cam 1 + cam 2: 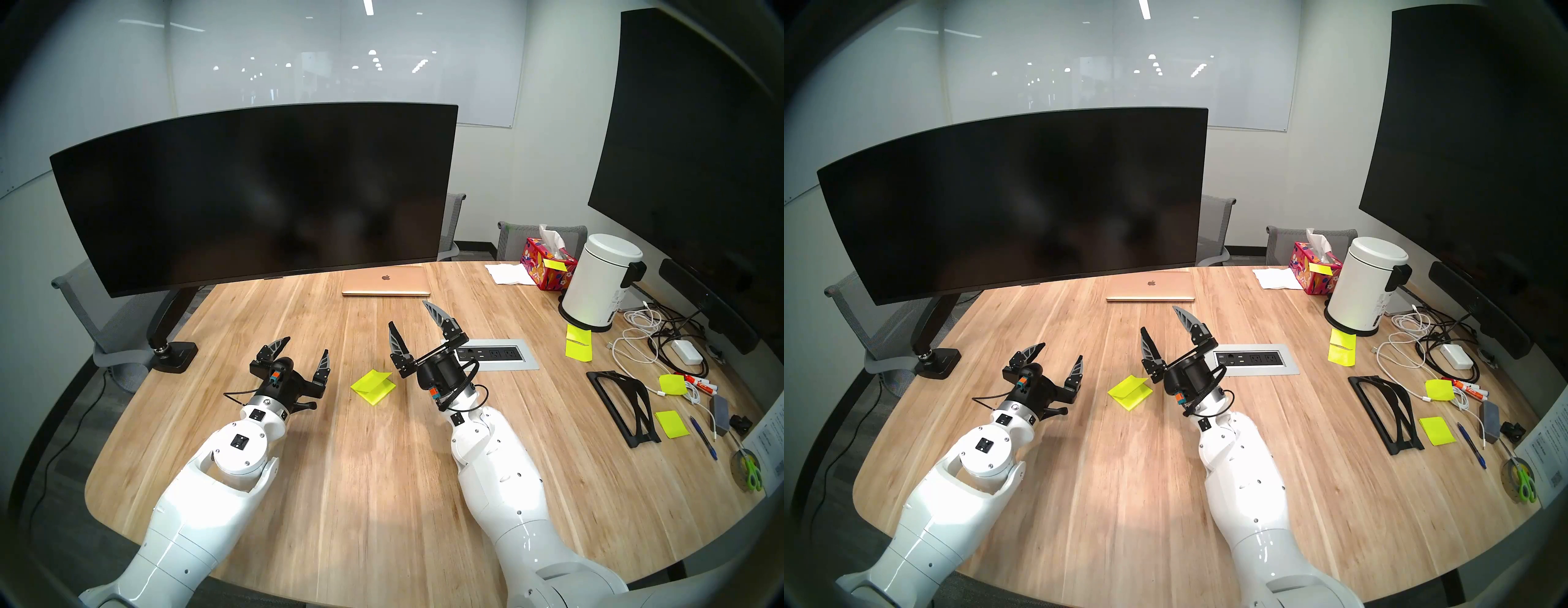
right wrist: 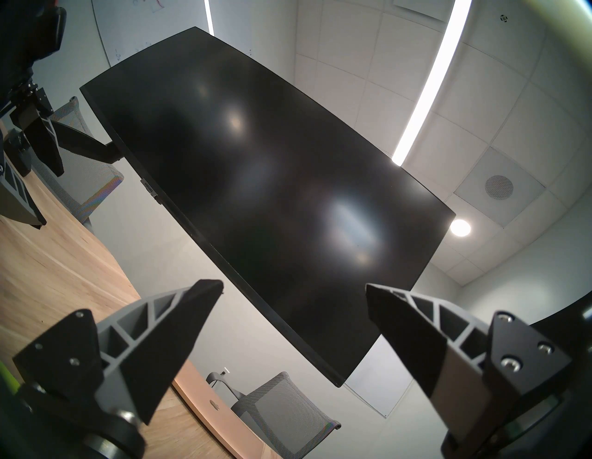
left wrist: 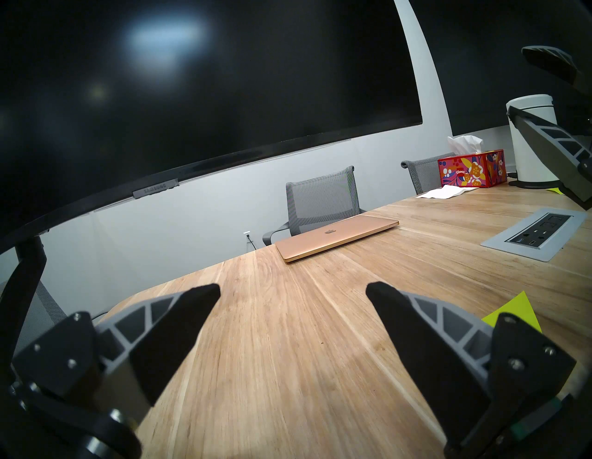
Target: Peel one sticky note off the pad and stick it onto the monitor, then press it flat
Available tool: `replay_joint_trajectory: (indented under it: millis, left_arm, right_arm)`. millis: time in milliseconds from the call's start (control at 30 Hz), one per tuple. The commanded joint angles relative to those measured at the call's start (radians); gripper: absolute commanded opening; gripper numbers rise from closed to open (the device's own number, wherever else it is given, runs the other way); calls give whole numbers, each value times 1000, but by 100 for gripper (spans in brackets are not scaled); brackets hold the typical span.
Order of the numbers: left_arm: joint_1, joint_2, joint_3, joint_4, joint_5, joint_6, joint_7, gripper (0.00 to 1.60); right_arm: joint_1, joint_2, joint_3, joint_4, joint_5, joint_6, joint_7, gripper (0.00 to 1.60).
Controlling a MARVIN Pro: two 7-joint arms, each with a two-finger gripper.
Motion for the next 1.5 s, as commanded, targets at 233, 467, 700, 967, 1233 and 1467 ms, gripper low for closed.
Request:
replay_joint_trajectory:
  millis: [233,467,700,967,1233,1467]
  left_arm:
    - [-2,0,0,-16,1,-2,0,160]
    - [-2,0,0,-16,1,-2,0,160]
    - [-2,0,0,-16,1,-2,0,160]
    - [-2,0,0,-16,1,-2,0,160]
    - [-2,0,0,-16,1,-2,0,160]
    - [-2,0,-1,-16,1,-2,0,160]
  right_arm:
    - [-6,7,-40,-40,15,39,-16,160]
    - [-4,16,-35,-44,1,41,6,160]
    - [-15,39,-26,-58,22,31,37,160]
    - [-31,64,-12,-96,34,15,94,160]
    - [-33,74,-6,-130,46,7,160,160]
    - [-19,80,-5,-120,49,5,209,160]
